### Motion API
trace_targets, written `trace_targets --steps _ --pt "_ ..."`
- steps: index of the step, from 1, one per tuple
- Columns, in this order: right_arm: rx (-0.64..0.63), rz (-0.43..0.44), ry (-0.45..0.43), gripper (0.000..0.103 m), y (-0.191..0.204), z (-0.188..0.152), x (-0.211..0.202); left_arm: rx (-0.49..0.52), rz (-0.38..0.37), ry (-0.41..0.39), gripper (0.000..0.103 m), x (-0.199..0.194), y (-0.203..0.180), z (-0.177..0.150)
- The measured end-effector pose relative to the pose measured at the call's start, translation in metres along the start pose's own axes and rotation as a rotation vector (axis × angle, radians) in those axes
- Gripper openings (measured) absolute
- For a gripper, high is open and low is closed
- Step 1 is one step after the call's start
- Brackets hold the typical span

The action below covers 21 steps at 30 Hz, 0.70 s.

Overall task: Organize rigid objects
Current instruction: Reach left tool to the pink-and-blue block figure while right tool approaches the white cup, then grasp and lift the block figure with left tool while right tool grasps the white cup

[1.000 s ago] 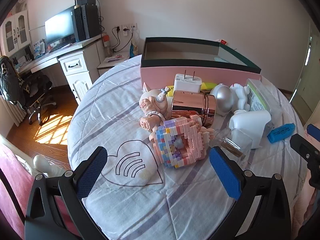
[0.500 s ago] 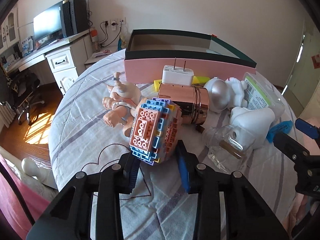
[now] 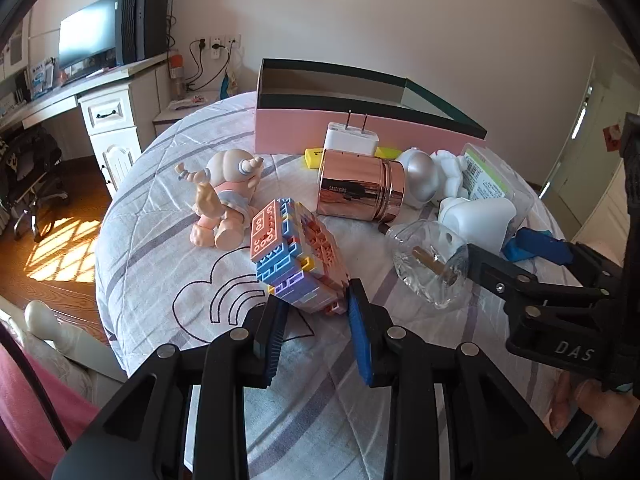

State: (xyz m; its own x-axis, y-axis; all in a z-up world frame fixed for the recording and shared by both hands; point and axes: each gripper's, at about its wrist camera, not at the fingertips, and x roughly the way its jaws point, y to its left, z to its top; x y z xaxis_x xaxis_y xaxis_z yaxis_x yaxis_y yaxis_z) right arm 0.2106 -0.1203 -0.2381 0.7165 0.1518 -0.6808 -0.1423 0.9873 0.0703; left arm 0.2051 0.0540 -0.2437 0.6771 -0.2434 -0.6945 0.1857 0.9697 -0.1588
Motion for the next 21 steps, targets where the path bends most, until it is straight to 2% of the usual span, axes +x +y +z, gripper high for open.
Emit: trace_targets --steps 3,7,8,9,17,19,20,21 --pt "0.0 0.005 0.024 0.086 0.004 0.004 0.011 0.0 -0.007 0.001 0.031 0.001 0.002 0.0" --pt "-0.017 0.01 0.043 0.082 0.008 0.011 0.017 0.003 -0.013 0.001 0.031 0.005 0.002 0.003" --pt "-0.026 0.014 0.055 0.067 0.009 0.012 0.02 0.0 -0.017 0.001 0.031 0.005 0.002 0.003" --pt "-0.027 0.024 0.075 0.061 0.009 0.013 0.025 -0.003 -0.022 0.002 0.031 0.006 0.002 0.004" --pt "-0.026 0.094 0.025 0.059 0.004 0.012 0.011 -0.033 -0.069 -0.023 0.029 -0.007 0.008 0.007" --pt "-0.024 0.117 0.005 0.059 0.003 0.012 0.004 -0.027 -0.073 -0.033 0.022 -0.012 0.006 0.008" --pt "-0.025 0.121 -0.002 0.058 0.002 0.013 0.001 -0.025 -0.082 -0.038 0.015 -0.015 0.005 0.009" --pt "-0.027 0.125 -0.01 0.058 0.002 0.014 -0.002 -0.019 -0.091 -0.039 0.015 -0.017 0.003 0.009"
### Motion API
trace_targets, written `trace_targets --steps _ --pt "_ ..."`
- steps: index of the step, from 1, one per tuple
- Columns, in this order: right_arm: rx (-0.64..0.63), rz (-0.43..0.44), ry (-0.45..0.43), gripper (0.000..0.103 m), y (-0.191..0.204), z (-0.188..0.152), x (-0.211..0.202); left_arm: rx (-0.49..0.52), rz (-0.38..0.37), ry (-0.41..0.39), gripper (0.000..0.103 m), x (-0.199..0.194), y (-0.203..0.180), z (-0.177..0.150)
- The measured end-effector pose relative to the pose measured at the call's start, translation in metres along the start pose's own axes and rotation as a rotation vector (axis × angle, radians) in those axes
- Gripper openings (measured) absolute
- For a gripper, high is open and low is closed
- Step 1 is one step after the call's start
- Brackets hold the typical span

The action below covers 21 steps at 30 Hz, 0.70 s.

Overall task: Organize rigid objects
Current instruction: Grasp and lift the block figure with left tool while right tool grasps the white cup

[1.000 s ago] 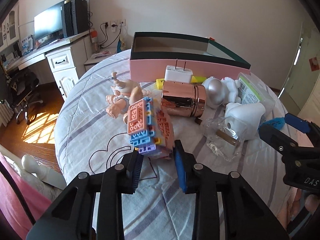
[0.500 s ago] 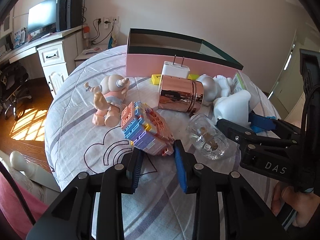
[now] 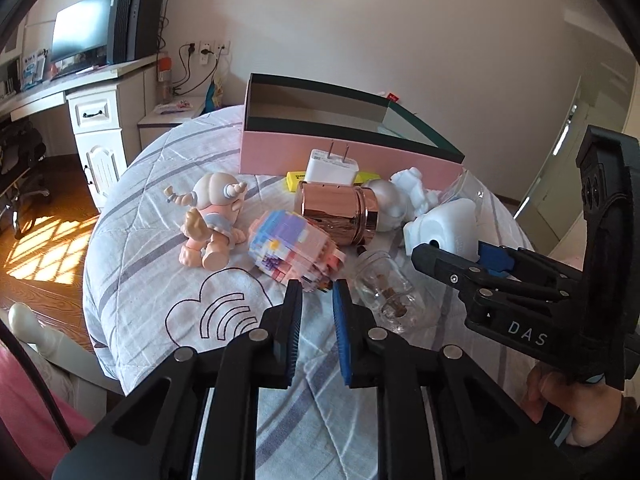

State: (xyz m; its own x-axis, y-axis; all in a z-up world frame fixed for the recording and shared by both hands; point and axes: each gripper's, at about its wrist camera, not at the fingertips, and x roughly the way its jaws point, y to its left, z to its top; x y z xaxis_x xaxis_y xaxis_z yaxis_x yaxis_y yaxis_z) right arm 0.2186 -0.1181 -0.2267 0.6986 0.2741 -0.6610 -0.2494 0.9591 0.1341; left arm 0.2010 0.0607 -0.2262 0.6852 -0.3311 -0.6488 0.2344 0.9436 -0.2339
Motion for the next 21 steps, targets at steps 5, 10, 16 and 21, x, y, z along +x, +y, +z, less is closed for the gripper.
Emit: trace_targets --steps 5,10,16,21 --pt "0.013 0.014 0.007 0.058 -0.006 -0.003 -0.001 -0.034 0.005 0.039 0.017 0.013 0.001 0.0" --pt "0.013 0.027 0.01 0.058 -0.008 -0.004 0.001 -0.081 0.06 0.04 0.061 0.019 0.008 0.005" --pt "0.017 0.05 0.017 0.058 -0.013 -0.003 0.007 -0.143 0.11 0.037 0.078 0.024 0.025 0.007" --pt "0.015 0.067 0.035 0.049 -0.013 -0.003 0.015 -0.129 0.157 0.053 0.076 0.041 0.026 0.017"
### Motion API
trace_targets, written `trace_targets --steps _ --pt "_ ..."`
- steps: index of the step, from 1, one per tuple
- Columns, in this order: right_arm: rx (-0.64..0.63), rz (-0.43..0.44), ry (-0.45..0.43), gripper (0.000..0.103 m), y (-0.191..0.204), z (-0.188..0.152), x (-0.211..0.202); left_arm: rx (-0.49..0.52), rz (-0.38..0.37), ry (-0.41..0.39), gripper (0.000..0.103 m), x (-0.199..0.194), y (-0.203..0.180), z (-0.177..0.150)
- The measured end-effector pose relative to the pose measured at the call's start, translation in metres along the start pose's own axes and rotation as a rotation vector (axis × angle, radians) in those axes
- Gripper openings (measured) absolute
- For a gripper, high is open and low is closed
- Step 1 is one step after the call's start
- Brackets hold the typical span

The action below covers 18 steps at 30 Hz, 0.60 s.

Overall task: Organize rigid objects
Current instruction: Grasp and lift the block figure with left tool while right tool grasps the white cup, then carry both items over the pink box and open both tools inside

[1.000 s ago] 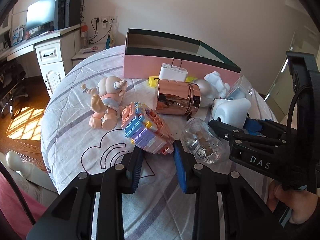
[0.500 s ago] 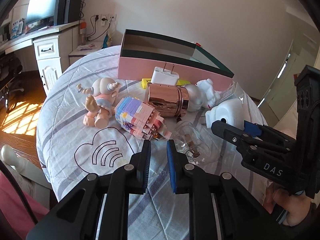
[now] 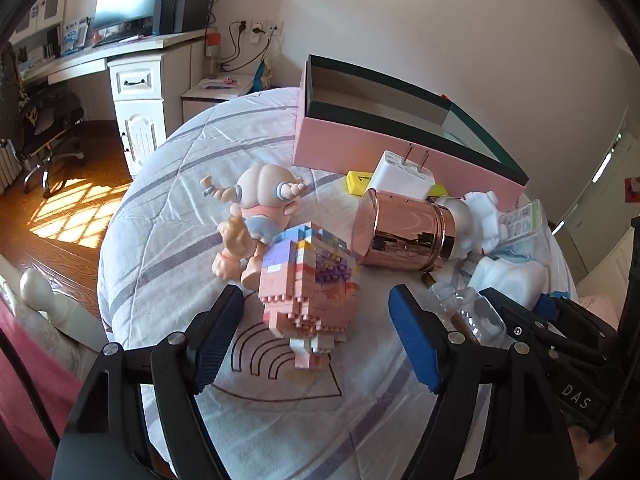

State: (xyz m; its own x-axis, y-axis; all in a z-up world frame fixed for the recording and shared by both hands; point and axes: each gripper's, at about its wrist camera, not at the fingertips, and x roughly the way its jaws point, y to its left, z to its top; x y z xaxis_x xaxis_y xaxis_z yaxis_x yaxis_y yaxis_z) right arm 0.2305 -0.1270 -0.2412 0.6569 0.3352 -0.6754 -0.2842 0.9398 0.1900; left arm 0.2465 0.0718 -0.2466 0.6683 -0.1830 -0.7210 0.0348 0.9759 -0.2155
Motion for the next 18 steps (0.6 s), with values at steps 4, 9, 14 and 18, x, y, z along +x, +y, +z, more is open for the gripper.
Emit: trace_targets --steps 4,9,14,18 --pt "-0.007 0.002 -0.007 0.047 0.001 0.001 -0.001 0.06 0.066 -0.007 0.04 0.009 -0.006 0.005" --pt "-0.015 0.006 -0.025 0.045 0.001 0.003 -0.007 0.094 0.045 -0.041 0.028 -0.005 -0.012 0.0" --pt "-0.036 0.014 -0.065 0.045 0.005 0.015 -0.021 0.123 0.001 -0.076 0.028 -0.024 -0.024 0.007" --pt "-0.056 0.015 -0.109 0.045 0.007 0.034 -0.034 0.157 -0.043 -0.116 0.028 -0.036 -0.04 0.028"
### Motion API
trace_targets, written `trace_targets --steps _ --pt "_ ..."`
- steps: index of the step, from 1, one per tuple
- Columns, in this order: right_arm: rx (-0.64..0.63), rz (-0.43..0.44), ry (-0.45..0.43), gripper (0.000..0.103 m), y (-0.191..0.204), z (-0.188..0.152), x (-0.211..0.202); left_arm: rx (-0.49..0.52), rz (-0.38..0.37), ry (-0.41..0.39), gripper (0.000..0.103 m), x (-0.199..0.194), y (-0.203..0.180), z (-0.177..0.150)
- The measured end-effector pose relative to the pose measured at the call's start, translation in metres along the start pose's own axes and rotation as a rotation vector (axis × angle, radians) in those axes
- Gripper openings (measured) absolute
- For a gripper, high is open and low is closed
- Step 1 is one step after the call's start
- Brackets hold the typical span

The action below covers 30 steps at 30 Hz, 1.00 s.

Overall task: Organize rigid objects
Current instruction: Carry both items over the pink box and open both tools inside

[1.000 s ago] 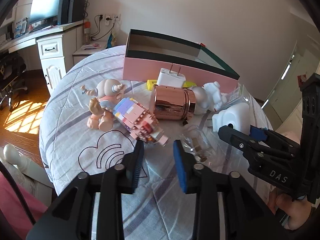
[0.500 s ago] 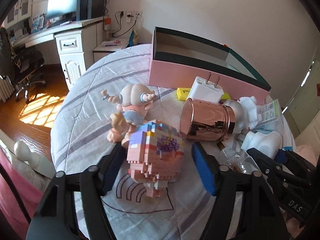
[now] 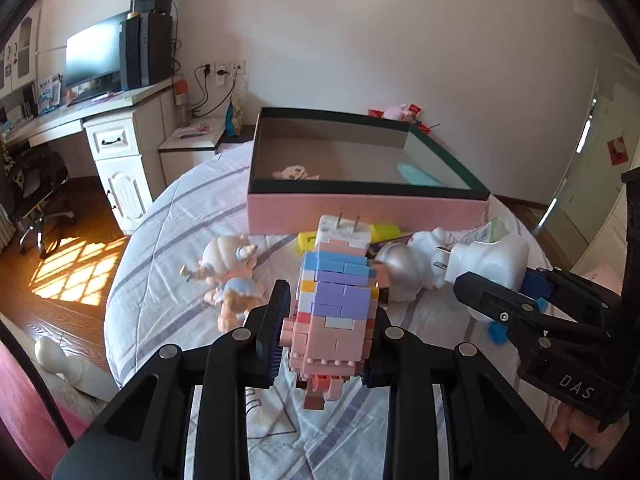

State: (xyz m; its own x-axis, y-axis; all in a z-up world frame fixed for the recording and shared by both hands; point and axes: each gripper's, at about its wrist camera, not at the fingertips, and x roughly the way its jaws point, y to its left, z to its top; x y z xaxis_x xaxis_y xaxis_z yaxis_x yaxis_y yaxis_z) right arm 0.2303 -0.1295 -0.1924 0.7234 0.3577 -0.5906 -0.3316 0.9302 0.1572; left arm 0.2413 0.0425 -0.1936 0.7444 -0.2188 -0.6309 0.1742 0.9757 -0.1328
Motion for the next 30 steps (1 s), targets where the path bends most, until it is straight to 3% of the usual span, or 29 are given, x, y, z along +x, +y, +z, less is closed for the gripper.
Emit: trace_targets --steps 9,12,17,23,28,30 --pt "-0.067 -0.024 -0.075 0.045 -0.017 0.067 0.004 0.115 -0.013 -0.043 0.028 0.025 -0.03 0.078" --pt "-0.068 -0.038 -0.063 0.045 -0.03 0.09 0.024 0.138 -0.023 -0.037 0.028 0.046 -0.035 0.105" --pt "-0.045 -0.021 0.02 0.045 -0.049 0.111 0.077 0.149 0.022 0.04 0.028 0.101 -0.03 0.137" --pt "-0.042 -0.021 0.118 0.045 -0.056 0.118 0.127 0.126 0.084 0.142 0.028 0.155 -0.015 0.148" --pt "-0.042 -0.018 0.203 0.046 -0.058 0.124 0.147 0.077 0.095 0.18 0.029 0.173 -0.005 0.145" --pt "-0.042 -0.022 0.197 0.046 -0.057 0.123 0.146 0.056 0.096 0.171 0.031 0.174 -0.001 0.144"
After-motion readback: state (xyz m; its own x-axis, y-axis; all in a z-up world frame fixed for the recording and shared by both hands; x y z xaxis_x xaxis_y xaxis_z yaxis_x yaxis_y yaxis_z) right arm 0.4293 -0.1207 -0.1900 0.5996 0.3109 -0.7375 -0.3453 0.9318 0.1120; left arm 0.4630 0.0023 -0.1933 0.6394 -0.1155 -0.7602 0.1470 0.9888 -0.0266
